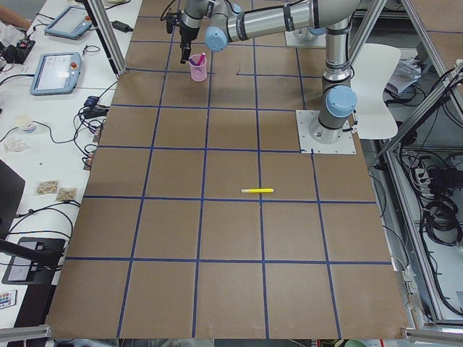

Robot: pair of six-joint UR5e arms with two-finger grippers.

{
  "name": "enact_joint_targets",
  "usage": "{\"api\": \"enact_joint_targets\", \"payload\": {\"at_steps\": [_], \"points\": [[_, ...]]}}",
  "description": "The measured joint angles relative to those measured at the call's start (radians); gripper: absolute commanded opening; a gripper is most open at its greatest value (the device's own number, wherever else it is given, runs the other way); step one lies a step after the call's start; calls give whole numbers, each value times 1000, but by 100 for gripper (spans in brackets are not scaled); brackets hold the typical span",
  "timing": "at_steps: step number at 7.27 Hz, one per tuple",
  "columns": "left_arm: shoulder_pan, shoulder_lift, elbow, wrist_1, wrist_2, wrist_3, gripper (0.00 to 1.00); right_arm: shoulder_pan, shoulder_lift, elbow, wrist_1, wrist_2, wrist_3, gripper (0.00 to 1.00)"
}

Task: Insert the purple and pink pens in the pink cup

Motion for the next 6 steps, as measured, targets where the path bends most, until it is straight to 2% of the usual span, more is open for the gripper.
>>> {"api": "enact_joint_targets", "payload": {"at_steps": [2,3,4,6], "points": [[83,87,61,-333,-2,144,100,-1,0,-4,-1,-2,-2,100],[104,140,65,-438,-1,198,100,-1,1,-6,-1,-2,-2,100],[111,188,60,-493,-3,224,100,-2,1,-7,-1,-2,-4,100],[110,234,56,-519,-2,239,100,-2,1,-7,-2,-1,-9,100]]}}
